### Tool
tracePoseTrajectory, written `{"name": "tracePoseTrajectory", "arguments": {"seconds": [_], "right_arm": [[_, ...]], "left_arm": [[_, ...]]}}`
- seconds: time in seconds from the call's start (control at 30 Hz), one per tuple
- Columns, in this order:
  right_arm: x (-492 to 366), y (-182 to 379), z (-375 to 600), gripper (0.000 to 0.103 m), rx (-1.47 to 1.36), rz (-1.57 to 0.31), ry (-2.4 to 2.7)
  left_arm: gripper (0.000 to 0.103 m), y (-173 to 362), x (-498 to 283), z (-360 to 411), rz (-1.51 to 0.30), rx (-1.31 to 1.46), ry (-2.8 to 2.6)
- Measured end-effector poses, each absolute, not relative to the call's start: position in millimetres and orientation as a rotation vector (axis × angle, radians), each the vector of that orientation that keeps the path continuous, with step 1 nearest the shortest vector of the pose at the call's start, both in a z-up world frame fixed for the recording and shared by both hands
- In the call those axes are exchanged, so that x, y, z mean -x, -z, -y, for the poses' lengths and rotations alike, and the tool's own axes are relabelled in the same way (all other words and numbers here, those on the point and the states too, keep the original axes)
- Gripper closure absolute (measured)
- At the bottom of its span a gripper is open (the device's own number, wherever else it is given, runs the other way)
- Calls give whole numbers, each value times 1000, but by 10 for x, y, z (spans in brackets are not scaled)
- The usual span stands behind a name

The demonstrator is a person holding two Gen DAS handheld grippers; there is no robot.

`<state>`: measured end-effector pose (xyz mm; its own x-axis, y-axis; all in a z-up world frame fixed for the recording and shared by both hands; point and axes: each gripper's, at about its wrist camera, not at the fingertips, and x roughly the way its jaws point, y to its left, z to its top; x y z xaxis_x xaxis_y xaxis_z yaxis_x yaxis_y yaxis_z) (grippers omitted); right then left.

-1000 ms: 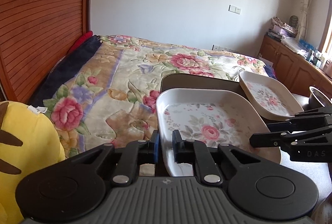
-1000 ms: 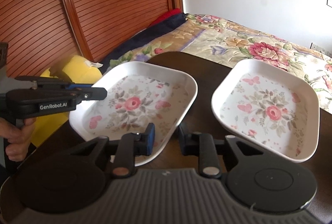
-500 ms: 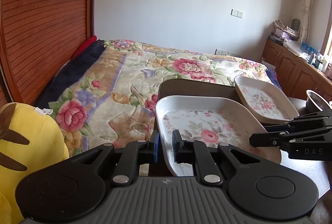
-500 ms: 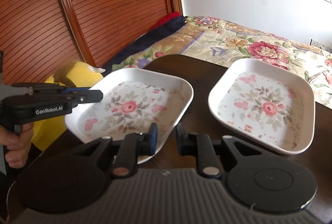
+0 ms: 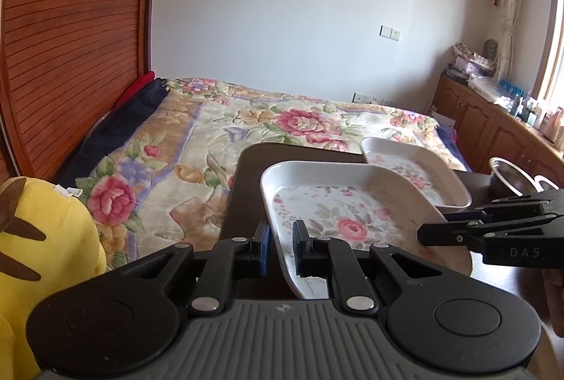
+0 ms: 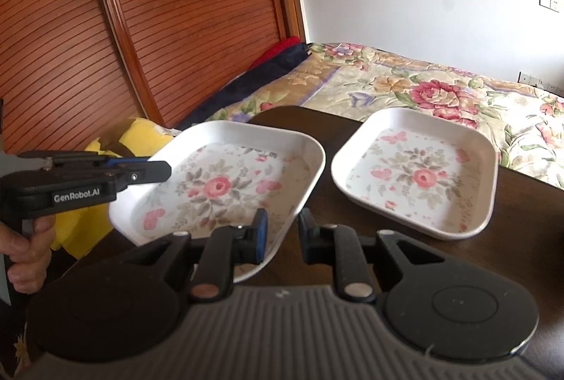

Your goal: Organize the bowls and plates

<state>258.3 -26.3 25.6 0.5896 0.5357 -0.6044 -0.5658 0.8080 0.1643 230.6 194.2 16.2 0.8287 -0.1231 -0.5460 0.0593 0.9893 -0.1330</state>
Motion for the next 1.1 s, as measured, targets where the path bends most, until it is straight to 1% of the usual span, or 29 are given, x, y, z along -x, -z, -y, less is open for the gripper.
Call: {"name": "tracePoseTrajectory", "arguments": {"seconds": [0.47,1.1], "right_arm": [[-2158,-297,714,82,21,-647,-617],[-1614,-211,1236,82,-8,-627,-568]], "left_arm": [[89,-264,-1871,-1458,-575,78,135],[89,-230,-1394,-977,-597,60,191]]}}
